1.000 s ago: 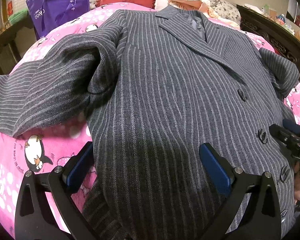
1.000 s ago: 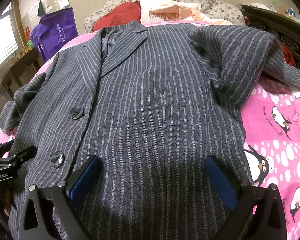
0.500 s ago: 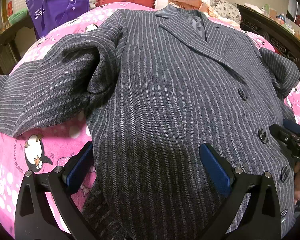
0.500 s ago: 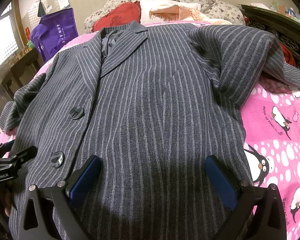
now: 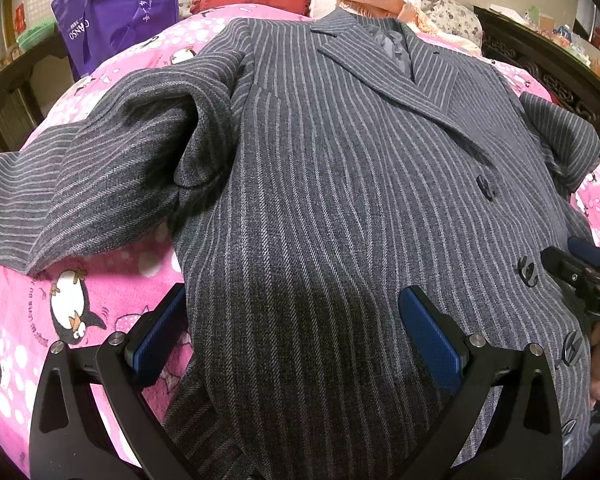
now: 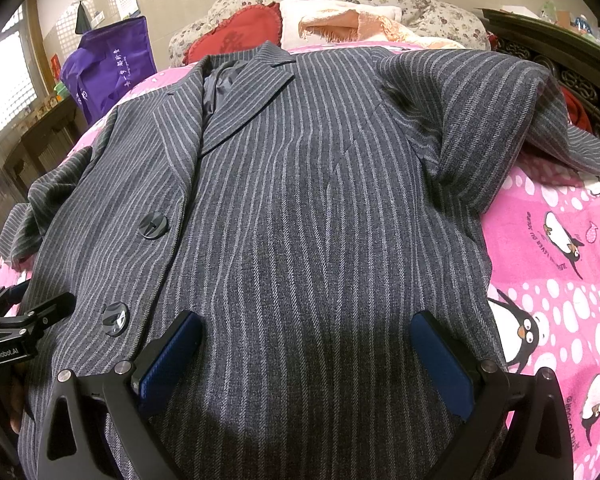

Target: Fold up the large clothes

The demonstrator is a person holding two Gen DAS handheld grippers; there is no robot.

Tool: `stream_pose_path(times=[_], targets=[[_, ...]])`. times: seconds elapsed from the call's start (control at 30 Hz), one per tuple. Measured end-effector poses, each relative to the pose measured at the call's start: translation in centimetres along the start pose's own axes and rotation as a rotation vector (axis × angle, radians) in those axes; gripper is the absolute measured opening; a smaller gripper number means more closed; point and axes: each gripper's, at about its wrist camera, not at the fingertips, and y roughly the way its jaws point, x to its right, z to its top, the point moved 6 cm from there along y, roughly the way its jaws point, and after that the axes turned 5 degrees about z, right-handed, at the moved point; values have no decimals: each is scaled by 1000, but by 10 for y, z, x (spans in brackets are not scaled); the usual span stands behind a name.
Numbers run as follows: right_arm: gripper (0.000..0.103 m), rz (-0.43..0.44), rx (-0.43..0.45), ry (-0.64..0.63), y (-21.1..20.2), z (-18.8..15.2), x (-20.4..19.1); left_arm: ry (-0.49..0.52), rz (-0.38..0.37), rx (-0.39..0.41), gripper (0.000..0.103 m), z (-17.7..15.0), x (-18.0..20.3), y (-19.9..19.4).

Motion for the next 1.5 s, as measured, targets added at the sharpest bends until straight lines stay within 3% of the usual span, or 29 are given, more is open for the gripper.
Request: stream_pose_path(times=[1.5], targets=[[103,1,-2,3,2,1,2,-5,-3,8,103,-1,-1,-1]])
